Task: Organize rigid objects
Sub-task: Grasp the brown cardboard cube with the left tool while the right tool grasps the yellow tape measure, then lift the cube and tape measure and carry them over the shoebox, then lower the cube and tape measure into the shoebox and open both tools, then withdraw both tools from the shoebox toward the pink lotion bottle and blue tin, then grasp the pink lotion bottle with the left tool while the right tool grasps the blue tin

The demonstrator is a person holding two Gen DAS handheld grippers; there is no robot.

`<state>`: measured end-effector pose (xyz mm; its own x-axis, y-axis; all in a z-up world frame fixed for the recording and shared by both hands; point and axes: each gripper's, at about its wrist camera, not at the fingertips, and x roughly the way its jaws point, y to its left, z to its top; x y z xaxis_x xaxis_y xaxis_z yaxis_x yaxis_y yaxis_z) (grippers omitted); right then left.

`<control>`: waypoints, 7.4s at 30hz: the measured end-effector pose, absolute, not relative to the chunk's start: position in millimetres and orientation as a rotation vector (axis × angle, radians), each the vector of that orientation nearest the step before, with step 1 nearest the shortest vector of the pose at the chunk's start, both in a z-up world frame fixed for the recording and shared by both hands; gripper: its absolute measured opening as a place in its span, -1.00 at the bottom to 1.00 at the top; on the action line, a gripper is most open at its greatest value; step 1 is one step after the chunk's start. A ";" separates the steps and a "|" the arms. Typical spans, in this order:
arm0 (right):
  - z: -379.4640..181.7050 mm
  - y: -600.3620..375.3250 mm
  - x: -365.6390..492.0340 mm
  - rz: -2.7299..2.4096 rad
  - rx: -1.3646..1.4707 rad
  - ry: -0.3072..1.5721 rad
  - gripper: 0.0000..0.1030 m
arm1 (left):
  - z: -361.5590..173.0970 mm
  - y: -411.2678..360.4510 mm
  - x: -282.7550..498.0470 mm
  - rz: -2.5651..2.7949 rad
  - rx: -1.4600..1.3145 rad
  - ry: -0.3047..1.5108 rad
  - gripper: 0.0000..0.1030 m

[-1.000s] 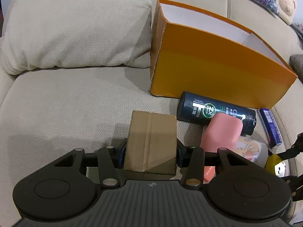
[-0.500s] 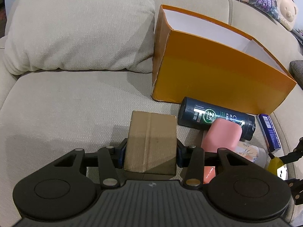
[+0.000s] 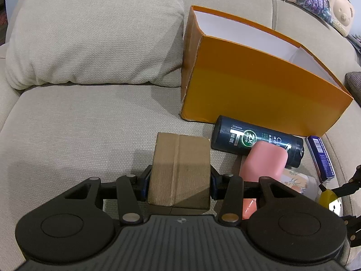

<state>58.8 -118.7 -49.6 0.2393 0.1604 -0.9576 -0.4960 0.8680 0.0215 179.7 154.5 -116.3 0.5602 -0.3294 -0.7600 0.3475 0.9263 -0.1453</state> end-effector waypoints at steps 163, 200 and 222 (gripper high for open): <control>142.5 -162.7 39.5 -0.197 0.047 0.789 0.52 | 25.0 84.5 138.1 -0.528 0.210 0.937 0.59; -87.2 -189.6 117.7 -0.201 0.298 1.169 0.35 | -112.4 84.7 172.8 -0.483 0.128 1.029 0.47; -94.2 -174.3 119.5 -0.207 0.220 1.177 0.62 | -115.9 87.6 170.7 -0.493 0.095 0.993 0.29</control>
